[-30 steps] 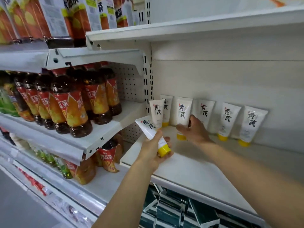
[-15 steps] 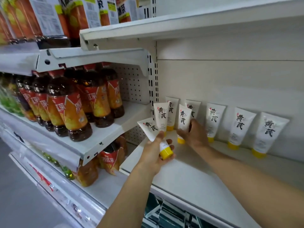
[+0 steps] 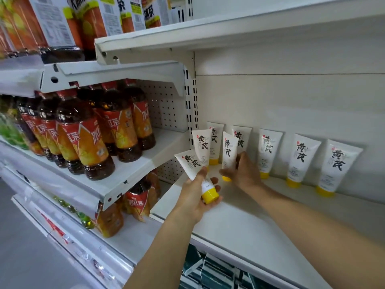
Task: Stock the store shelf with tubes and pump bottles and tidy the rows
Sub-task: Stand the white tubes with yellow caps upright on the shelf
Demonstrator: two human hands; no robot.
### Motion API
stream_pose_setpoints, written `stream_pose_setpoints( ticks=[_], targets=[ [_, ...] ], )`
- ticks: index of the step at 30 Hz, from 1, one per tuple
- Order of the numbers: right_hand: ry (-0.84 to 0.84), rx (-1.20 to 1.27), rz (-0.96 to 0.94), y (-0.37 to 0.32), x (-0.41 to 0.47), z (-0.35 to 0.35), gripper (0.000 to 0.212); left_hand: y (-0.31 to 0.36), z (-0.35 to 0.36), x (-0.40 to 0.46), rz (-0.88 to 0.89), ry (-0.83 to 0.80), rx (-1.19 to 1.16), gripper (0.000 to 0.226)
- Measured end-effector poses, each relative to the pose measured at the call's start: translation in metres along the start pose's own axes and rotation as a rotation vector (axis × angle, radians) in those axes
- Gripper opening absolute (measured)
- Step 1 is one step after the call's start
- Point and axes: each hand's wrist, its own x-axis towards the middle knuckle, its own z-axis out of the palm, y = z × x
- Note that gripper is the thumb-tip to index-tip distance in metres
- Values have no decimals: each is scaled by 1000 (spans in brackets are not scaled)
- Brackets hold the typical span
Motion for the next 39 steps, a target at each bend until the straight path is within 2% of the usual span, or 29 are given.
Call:
stream_pose_setpoints(
  ticks=[3,8,9,13,15,17,19,21,24,29,33,34,37,39],
  targets=[
    [2,20,-2,5,-7,-6,58,0,-2,-2,-8,-5,-2,40],
    [-52,25,-4,10,-23,-21,18,-1,-2,-6,17,-17,21,36],
    [-92,86,-19,8,-27,-23,16,-2,-1,-9,23,-22,28,38],
    [-319,391,-33,-12,-58,-37,28,-6,5,-13,114,-26,113,41],
    [-464,386,-58,-21,-72,-44,33,-7,8,-16,149,-69,160,41],
    [-569,352,-102,-25,-80,-48,23,-8,14,-19,161,-116,194,38],
    [-606,356,-107,-22,-82,-49,12,-12,20,-21,175,-163,220,36],
    [-599,359,-113,-16,-82,-51,20,-18,27,-21,175,-205,240,40],
    [-536,394,-101,-6,-84,-56,26,-27,38,-20,192,-216,280,26],
    [-296,393,-152,20,-71,-62,30,-40,56,-13,206,-237,402,28],
    [-128,386,-85,41,-55,-66,29,-45,69,-13,170,-273,421,26],
    [-97,376,-70,45,-51,-66,31,-47,72,-12,147,-267,410,29],
    [-73,327,-58,52,-41,-67,36,-50,80,-7,104,-228,368,57],
    [-124,327,-58,56,-36,-68,37,-51,84,-3,88,-205,361,53]
  ],
)
